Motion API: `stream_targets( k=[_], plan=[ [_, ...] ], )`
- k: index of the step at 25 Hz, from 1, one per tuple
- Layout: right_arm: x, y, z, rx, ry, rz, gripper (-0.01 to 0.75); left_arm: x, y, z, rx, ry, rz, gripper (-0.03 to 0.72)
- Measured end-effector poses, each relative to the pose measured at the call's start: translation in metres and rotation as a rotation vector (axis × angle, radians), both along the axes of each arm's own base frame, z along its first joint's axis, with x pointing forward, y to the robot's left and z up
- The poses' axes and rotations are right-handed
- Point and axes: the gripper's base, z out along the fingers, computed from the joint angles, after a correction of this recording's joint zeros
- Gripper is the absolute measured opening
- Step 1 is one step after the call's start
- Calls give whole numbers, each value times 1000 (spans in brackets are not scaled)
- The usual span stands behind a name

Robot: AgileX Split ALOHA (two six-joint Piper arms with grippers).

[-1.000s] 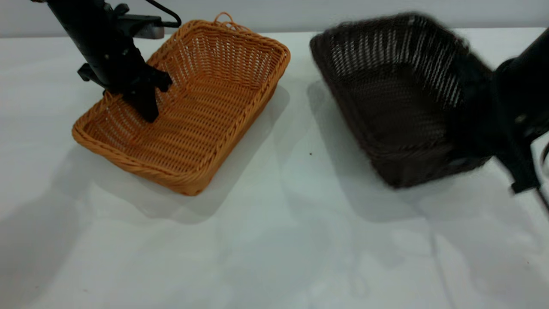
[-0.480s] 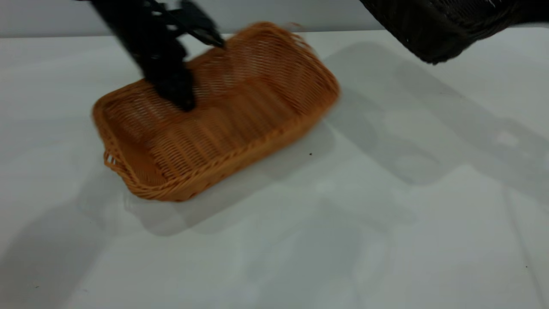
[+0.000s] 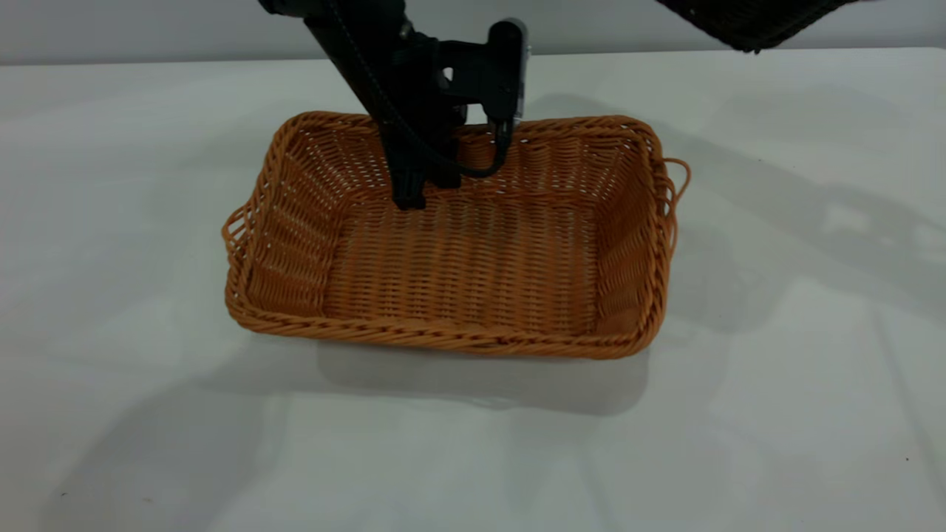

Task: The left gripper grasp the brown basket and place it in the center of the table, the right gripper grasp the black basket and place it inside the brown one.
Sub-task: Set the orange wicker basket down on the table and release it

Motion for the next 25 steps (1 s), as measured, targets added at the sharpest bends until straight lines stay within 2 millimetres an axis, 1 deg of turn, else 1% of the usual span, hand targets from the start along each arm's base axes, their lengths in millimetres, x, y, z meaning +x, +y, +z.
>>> stream_targets(
  k=[4, 7, 10, 12, 14, 17, 19, 20, 22, 25],
  plan=[
    [2, 0, 5, -6, -13, 20, 79, 0, -1, 0, -2, -1, 3, 105],
    [4, 0, 10, -12, -26, 40, 79, 0, -1, 1, -11, 9, 39, 109],
    [5, 0, 14, -14, -35, 45, 79, 0, 0, 2, -21, 17, 87, 139],
    [5, 0, 14, -12, -36, 47, 79, 1, 0, 2, -19, 16, 95, 174],
    [5, 0, 14, -12, -35, 48, 80, 1, 1, 3, -21, 17, 105, 228],
    [5, -1, 14, -11, -35, 47, 80, 1, 0, 3, -31, 23, 125, 346],
    [6, -5, 15, -3, -37, 29, 81, 1, 0, 3, -54, 34, 157, 412],
    [6, -8, 15, 2, -39, 17, 81, 1, -1, 3, -67, 29, 169, 440],
    [6, -20, 17, 28, -46, -35, 81, 1, -2, 7, -76, 28, 176, 468],
    [6, -45, 20, 70, -62, -139, 81, 3, -3, 26, -93, 4, 171, 480]
  ],
)
